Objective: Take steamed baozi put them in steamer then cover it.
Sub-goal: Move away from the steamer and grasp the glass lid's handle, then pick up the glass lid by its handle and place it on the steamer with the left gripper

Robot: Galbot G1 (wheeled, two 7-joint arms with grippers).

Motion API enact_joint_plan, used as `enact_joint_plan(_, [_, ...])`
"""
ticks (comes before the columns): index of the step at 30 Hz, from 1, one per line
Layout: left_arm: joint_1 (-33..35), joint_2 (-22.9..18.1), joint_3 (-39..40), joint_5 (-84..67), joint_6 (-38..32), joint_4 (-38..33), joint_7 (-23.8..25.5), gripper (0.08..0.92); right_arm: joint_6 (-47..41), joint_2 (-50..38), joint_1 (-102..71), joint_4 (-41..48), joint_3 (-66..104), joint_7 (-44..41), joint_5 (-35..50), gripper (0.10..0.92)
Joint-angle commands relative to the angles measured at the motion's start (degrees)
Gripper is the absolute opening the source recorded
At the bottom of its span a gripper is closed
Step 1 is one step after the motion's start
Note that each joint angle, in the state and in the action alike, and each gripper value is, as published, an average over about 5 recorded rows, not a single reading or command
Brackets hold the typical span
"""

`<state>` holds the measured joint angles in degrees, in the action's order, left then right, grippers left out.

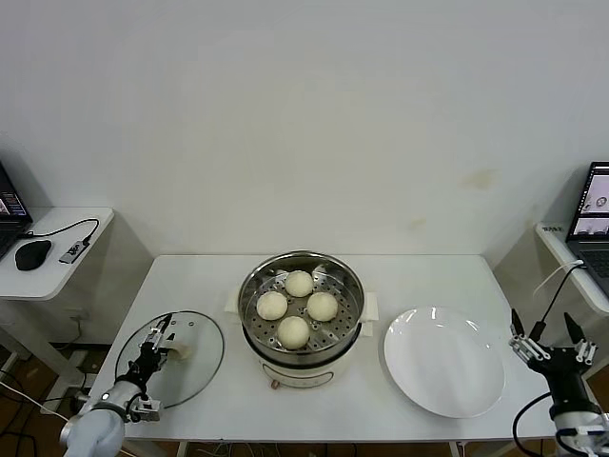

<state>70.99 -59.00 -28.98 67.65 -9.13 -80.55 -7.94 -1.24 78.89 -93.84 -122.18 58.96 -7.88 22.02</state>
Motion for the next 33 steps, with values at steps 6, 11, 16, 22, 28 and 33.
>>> enact_joint_plan(6, [0.75,-0.60,-0.67,-1.53,0.33,2.52,-0.92,0.489,-0.03,-0.09,-0.10,-0.24,-0.56,-0.28,-0.17,0.823])
enact_joint_plan(11, [2.01,-1.35,-1.70,-1.53,0.36,1.64,-3.26,0.351,0.15,-0.23,0.04,-0.36,-1.33,-0.62,-0.22,0.823])
enact_joint_plan(16, [3.84,-1.74,-2.98,-1.51,0.60,-1.29,-5.30,0.204,0.15,-0.49,0.21,-0.36,-1.85,-0.82,-0.45,0.823])
enact_joint_plan(22, [7.78,-1.79,-4.64,-1.81,2.43,-8.20,-6.53,0.141,0.24,-0.68,0.23,-0.66,-2.31,-1.00,-0.75,0.823])
enact_joint_plan(28, [14.00,-0.82,-7.35,-3.00,9.35,-20.04,-4.52,0.141,0.50,-0.81,-0.03,-1.20,-2.60,-1.13,-1.26,0.823])
enact_joint_plan(33, [19.51,0.20,-9.58,-8.14,19.76,-31.04,0.05,0.141,0.52,-0.83,-0.77,-2.47,-2.69,-1.32,-1.82,0.823])
